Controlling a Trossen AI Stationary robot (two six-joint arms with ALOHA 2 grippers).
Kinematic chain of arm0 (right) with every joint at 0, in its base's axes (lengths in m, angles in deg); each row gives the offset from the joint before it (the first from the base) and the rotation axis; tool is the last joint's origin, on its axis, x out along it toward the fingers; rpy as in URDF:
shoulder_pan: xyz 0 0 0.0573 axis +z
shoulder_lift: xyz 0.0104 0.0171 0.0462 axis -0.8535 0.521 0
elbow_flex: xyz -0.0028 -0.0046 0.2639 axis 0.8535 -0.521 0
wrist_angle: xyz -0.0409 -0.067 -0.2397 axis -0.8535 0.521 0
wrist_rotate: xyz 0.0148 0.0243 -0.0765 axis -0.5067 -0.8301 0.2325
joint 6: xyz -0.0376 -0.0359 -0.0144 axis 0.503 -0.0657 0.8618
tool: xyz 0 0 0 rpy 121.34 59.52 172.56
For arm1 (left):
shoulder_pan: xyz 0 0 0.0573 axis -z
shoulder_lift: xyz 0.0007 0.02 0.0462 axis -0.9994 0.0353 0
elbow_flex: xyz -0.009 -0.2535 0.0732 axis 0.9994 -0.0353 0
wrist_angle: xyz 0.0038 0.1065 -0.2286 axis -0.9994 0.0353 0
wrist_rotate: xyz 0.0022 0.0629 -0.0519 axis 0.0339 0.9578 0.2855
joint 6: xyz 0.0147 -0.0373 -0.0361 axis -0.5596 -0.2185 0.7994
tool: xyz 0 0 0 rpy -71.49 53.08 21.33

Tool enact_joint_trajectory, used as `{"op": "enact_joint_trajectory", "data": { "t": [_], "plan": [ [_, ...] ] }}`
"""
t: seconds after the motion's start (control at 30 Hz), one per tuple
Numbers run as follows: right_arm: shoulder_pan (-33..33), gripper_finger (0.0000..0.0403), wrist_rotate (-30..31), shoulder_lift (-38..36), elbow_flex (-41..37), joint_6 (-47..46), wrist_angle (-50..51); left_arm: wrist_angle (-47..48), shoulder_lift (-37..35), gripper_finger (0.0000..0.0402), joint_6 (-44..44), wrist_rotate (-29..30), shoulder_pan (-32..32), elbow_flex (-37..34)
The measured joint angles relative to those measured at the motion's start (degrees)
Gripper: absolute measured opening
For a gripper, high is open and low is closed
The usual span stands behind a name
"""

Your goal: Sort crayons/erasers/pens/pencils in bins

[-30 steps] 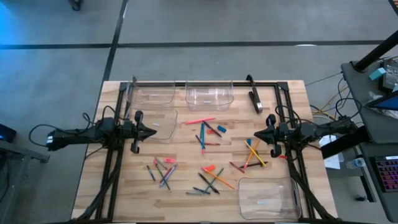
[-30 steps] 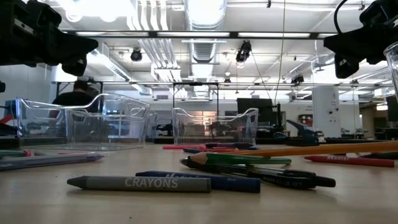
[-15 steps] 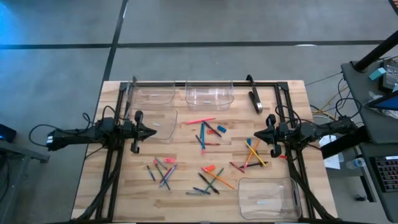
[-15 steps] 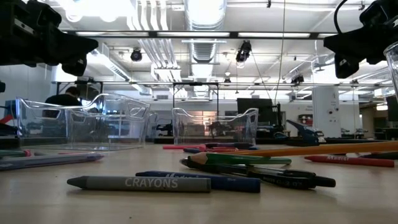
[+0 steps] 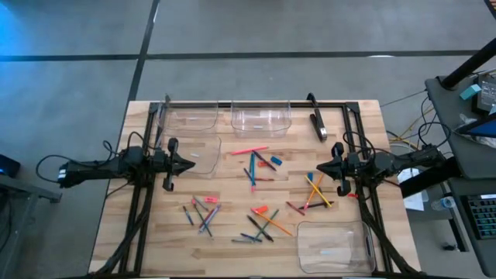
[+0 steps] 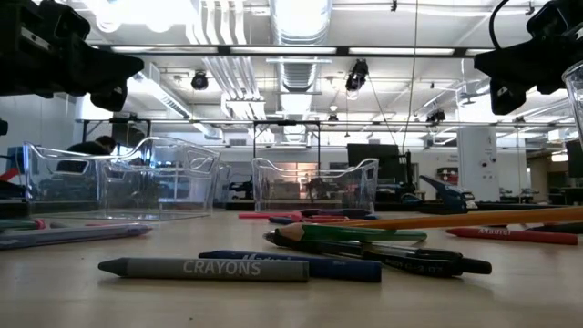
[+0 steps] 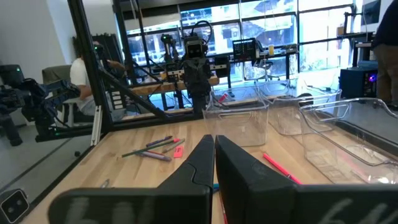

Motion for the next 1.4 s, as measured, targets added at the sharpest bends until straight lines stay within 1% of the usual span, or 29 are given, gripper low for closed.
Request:
{"op": "enact_joint_trajectory", "data": {
  "t": [0.57, 0.6, 0.63, 0.7, 0.77, 0.83, 0.93, 1.0, 1.07, 1.17, 1.2, 1.27, 1.4],
  "plan": [
    [0.0, 0.0009, 0.0, 0.0, 0.0, 0.0, 0.0, -0.7, 0.0, 0.0000, 0.1, 0.0, 0.0, 0.0],
    [0.0, 0.0009, 0.0, 0.0, 0.0, 0.0, 0.0, -2.2, 0.0, 0.0000, 1.0, 0.0, 0.0, 0.0],
    [0.0, 0.0009, 0.0, 0.0, 0.0, 0.0, 0.0, -6.0, 0.0, 0.0000, 2.4, 0.1, 0.0, 0.0],
    [0.0, 0.0009, 0.0, 0.0, 0.0, 0.0, 0.0, -16.8, 0.0, 0.0000, 3.7, 0.1, 0.0, 0.4],
    [0.0, 0.0009, 0.0, 0.0, 0.0, 0.0, 0.0, -23.7, 0.6, 0.0000, 4.2, 0.1, 0.0, 2.4],
    [0.0, 0.0009, 0.0, 0.0, 0.0, 0.0, 0.0, -25.4, 0.7, 0.0000, 5.0, 0.1, 0.0, 5.4],
    [0.0, 0.0009, 0.0, 0.0, 0.0, 0.0, 0.0, -24.3, 2.0, 0.0000, 5.0, 0.5, 0.0, 10.0],
    [0.0, 0.0009, 0.0, 0.0, 0.0, 0.0, 0.0, -21.1, 3.7, 0.0000, 4.4, 1.8, 0.0, 13.6],
    [0.0, 0.0009, 0.0, 0.0, 0.0, 0.0, 0.0, -15.1, 6.4, 0.0000, 3.8, 1.9, 0.0, 18.6],
    [0.0, 0.0009, 0.0, 0.0, 0.0, 0.0, 0.0, -3.8, 12.4, 0.0000, -0.5, 2.1, 0.0, 26.4],
    [0.0, 0.0009, 0.0, 0.0, 0.0, 0.0, 0.0, -1.5, 14.6, 0.0000, -1.7, 2.1, 0.0, 28.6],
    [0.0, 0.0009, 0.0, 0.0, 0.0, 0.0, 0.0, -0.6, 18.9, 0.0000, -2.8, 2.6, 0.0, 32.5],
    [0.0, 0.0009, 0.0, 0.0, 0.0, 0.0, 0.0, -0.7, 24.1, 0.0000, -2.4, 3.1, 0.0, 37.5]
  ]
}}
